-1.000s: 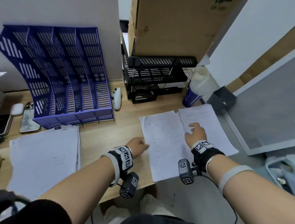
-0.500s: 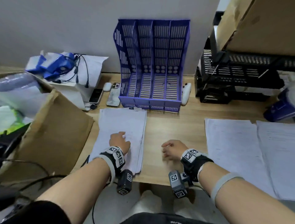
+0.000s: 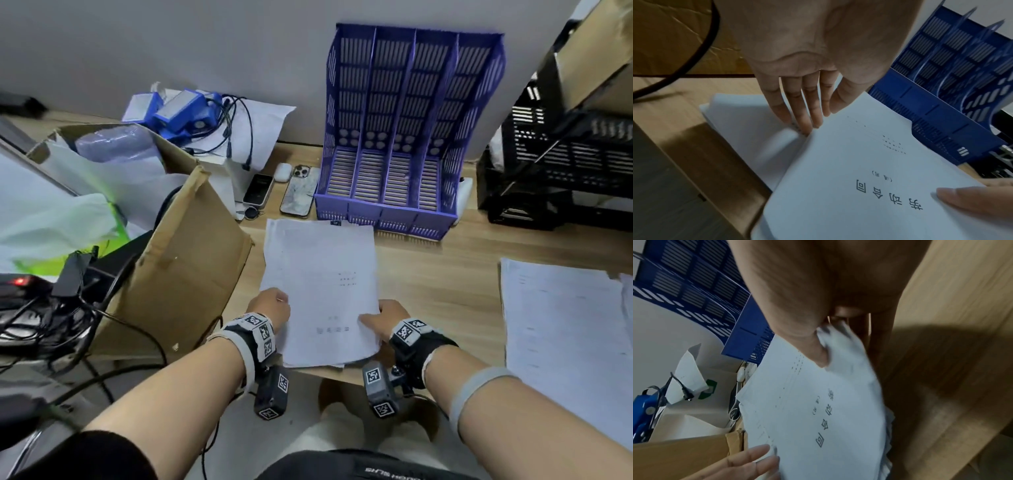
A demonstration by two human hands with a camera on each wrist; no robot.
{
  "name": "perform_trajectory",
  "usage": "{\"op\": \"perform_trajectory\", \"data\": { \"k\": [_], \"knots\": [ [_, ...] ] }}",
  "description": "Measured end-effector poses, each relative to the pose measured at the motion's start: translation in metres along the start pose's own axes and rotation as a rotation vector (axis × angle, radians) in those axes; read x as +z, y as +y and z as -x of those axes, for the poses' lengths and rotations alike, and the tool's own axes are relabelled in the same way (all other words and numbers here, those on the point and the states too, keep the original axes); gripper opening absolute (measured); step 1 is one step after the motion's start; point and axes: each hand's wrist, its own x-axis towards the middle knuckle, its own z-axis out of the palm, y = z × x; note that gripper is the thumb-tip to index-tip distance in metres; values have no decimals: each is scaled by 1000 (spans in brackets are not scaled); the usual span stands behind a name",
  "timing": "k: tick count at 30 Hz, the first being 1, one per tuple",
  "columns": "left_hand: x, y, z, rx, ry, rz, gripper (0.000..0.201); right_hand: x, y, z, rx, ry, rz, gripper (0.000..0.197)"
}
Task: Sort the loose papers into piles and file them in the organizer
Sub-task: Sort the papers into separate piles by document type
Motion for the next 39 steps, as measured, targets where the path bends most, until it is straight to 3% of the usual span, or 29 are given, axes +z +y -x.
{"op": "perform_trajectory", "data": {
  "k": [3,5,10,12,14,16,18,20,21,22,25,26,27,29,33,39],
  "knots": [
    [5,9,4,45,-27,28,27,-10,2,9,-7,84,72,25],
    [8,24,8,137,-6,3,37,-23,1,17,-12,137,112,32],
    [3,90,36,678,334,-322,83,-66,-10,39,-101,274,383,22],
    [1,114,41,802,391,-501,78,-80,-18,46,-149,328,482,25],
    [2,130,42,859,371,-625,49,-93,-25,57,-222,383,545,30],
    [5,141,43,806,230,-619,20,-106,-21,63,-269,477,515,31],
    [9,147,45,738,95,-474,15,-119,-7,65,-288,650,394,29],
    [11,149,43,672,41,-224,11,-131,14,68,-204,799,184,53],
    [14,150,42,639,28,-100,12,-137,25,72,-131,804,67,65],
    [17,150,42,603,9,9,14,-142,39,71,-61,768,-49,74],
    [29,152,46,544,-70,220,24,-138,72,71,142,421,-344,92],
    [34,153,49,535,-95,261,28,-134,84,70,150,335,-437,84],
    [41,154,51,516,-115,275,28,-130,89,74,124,294,-471,63],
    [56,157,57,468,-137,266,23,-123,101,76,17,281,-341,20],
    [82,160,63,401,-194,235,26,-123,126,77,-45,329,-182,33],
    [107,161,64,334,-202,230,35,-133,151,70,0,457,-183,22]
  ]
}}
